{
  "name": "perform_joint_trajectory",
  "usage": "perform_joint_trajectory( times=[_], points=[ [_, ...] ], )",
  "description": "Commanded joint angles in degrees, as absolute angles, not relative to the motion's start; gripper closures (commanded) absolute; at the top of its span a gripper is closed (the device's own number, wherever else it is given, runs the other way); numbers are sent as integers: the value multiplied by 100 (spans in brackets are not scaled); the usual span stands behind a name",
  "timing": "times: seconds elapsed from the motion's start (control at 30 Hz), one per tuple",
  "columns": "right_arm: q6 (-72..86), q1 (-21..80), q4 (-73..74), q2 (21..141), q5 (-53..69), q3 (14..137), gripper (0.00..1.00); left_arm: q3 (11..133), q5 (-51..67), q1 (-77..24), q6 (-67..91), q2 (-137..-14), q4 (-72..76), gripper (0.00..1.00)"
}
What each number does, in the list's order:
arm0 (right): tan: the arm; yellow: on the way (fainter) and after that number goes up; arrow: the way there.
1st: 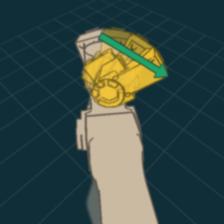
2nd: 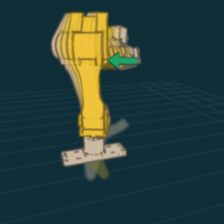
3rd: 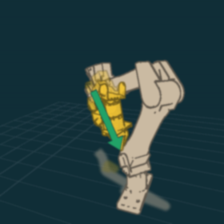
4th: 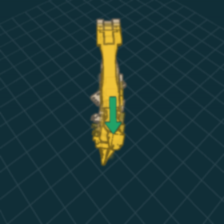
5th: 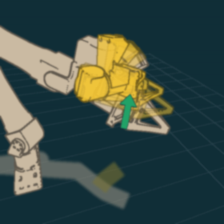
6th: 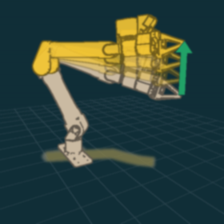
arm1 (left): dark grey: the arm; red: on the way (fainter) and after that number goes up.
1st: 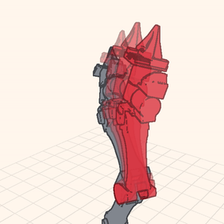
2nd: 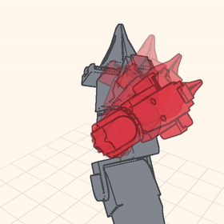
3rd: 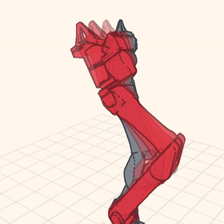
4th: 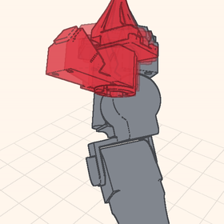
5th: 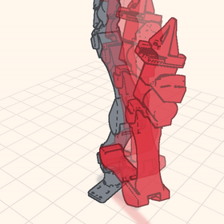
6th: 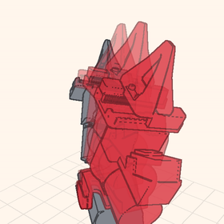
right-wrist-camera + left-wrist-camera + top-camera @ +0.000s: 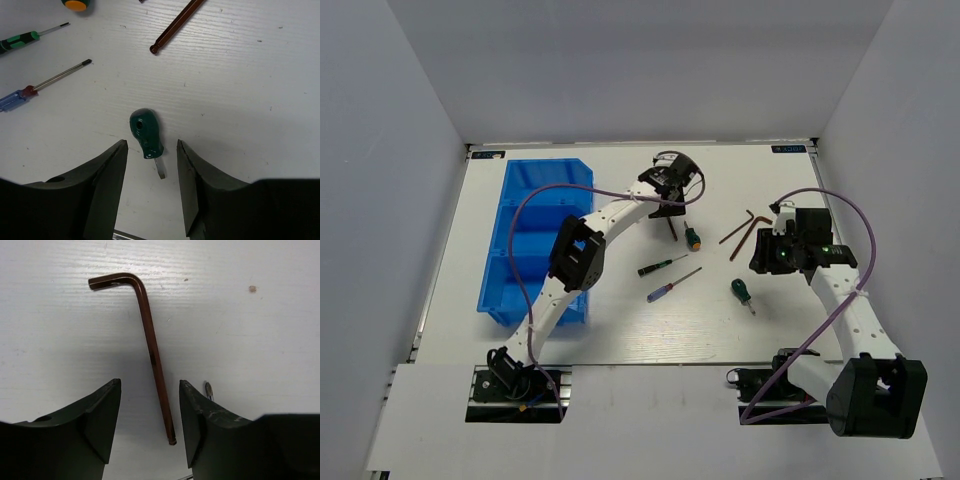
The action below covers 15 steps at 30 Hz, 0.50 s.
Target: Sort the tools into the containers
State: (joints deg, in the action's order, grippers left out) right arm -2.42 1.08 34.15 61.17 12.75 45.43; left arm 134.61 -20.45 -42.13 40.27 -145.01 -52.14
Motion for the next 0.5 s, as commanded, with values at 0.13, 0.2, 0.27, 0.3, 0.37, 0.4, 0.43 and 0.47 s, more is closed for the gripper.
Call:
perform_joint_trajectory(
  times=[0.13, 0.2, 0.27, 0.3, 0.37, 0.4, 0.43, 0.47],
  points=[
    [-105, 70, 3164, 6038, 1362, 4456, 50, 13843, -2206, -4245, 4271, -14810, -5150, 46],
    [-53, 61, 3173, 6038, 1415, 4456, 50, 13895, -2276, -4245, 4271, -14880, -5150, 48],
    [-44, 62, 3173, 6029, 1450, 4430, 50, 13974, -2329, -4245, 4271, -15002, -5150, 53],
    [-44, 70, 3225, 6012, 1459, 4412, 50, 14036, -2381, -4245, 4271, -15003, -5281, 56],
    [-44, 70, 3120, 6012, 1450, 4377, 50, 14106, -2451, -4245, 4211, -15091, -5466, 62],
    [-44, 62, 3120, 5994, 1441, 4368, 50, 14106, -2530, -4245, 4210, -15143, -5693, 64],
    [-35, 53, 3111, 5994, 1433, 4368, 50, 14019, -2583, -4245, 4210, -15144, -5826, 66],
    [-44, 61, 3103, 5994, 1424, 4377, 50, 13958, -2584, -4245, 4149, -15144, -5949, 68]
  ],
)
